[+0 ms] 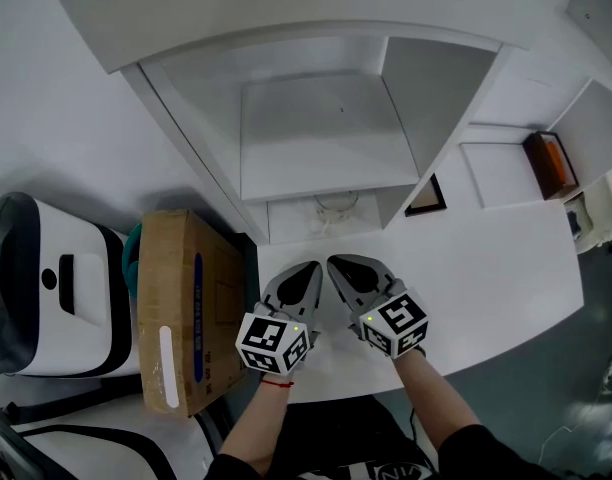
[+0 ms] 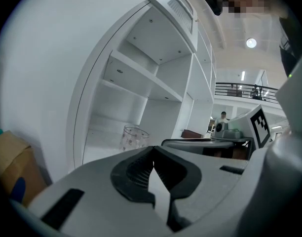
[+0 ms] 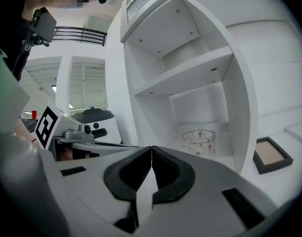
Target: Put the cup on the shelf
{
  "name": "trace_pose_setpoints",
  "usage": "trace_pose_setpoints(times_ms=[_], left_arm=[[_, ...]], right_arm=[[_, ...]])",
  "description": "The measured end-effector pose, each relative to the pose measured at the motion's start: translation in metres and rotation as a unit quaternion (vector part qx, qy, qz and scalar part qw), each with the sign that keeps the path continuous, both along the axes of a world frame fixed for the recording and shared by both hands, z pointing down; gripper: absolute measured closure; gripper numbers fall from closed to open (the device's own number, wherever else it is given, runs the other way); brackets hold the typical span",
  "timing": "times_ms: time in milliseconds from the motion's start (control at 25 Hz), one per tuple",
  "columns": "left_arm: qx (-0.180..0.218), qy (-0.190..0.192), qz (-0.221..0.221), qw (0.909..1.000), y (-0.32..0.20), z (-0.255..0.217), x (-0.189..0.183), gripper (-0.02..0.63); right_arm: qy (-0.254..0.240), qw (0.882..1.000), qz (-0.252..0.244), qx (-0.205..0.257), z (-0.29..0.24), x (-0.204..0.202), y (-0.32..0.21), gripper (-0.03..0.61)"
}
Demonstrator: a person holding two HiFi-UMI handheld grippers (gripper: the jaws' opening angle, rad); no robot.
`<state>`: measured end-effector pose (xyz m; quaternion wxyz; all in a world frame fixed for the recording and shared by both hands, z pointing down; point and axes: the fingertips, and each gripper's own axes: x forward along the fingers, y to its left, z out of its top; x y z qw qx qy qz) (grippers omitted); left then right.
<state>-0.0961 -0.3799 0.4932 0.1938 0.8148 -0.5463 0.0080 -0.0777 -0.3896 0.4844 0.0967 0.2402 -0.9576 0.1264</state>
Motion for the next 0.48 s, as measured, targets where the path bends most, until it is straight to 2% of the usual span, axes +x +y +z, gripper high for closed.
trace_pose_setpoints(times_ms=[320, 480], left_arm=[[0.000, -0.011, 0.013, 0.9999, 0.026, -0.020, 0.001, 0.604], [0.006, -0.009, 0.014, 0.9998, 0.034, -0.036, 0.002, 0.604]], right_arm=[[-0.020, 1.000, -0.014, -0.006, -0.033, 0.003, 0.026, 0.572], [-0.016, 1.000, -0.022, 0.005, -0.048, 0.004, 0.038, 0.572]])
